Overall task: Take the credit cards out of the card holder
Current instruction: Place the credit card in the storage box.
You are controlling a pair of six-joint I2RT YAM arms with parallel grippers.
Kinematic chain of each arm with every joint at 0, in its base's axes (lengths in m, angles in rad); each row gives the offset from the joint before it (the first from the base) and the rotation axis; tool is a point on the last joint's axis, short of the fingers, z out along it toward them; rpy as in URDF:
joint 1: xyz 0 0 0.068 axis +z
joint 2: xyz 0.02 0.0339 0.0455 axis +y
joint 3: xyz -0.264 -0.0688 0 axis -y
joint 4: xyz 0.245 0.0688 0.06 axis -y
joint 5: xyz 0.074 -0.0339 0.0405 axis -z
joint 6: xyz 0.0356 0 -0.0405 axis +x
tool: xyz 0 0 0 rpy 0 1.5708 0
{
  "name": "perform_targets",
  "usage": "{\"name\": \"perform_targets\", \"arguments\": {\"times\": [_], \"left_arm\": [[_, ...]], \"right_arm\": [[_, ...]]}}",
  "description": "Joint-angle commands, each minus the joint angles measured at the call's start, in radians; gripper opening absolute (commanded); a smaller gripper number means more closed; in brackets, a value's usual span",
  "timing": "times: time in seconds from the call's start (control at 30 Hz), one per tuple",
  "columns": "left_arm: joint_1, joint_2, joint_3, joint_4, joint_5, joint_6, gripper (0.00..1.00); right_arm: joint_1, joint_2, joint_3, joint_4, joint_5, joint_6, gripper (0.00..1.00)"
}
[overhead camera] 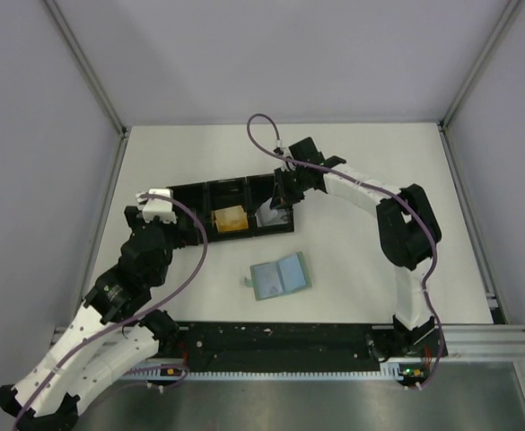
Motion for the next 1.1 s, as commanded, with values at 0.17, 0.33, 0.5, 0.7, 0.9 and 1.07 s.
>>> {"name": "perform_targets", "arguments": {"times": [0.17,0.33,0.5,0.7,0.9,1.07], "left_arm": [[0.06,0.01,-0.008,0.045,0.118,-0.015,0.97],[0.069,0.01,-0.007,0.043,0.146,-0.024,0.97],[0.069,0.032,-0.002,0.029,0.245,-0.054,0.97],[0.066,0.073,-0.008,-0.003,0.477,-0.176,0.96],[0.066,0.087,-0.137,0.051,0.676,-0.326,0.97],[0.062,0.147,-0.252,0.127,0.784,-0.409,0.95]], "right_arm": [[0.012,0.024,0.085,0.014,-0.017,0.045,0.08],[0.012,-0.017,0.074,0.0,0.072,0.028,0.35],[0.029,-0.13,0.048,-0.041,0.182,-0.01,0.41],[0.087,-0.33,-0.03,-0.073,0.353,-0.084,0.49],[0.23,-0.5,-0.221,-0.058,0.446,-0.156,0.59],[0.402,-0.574,-0.431,0.071,0.541,-0.138,0.68]]}}
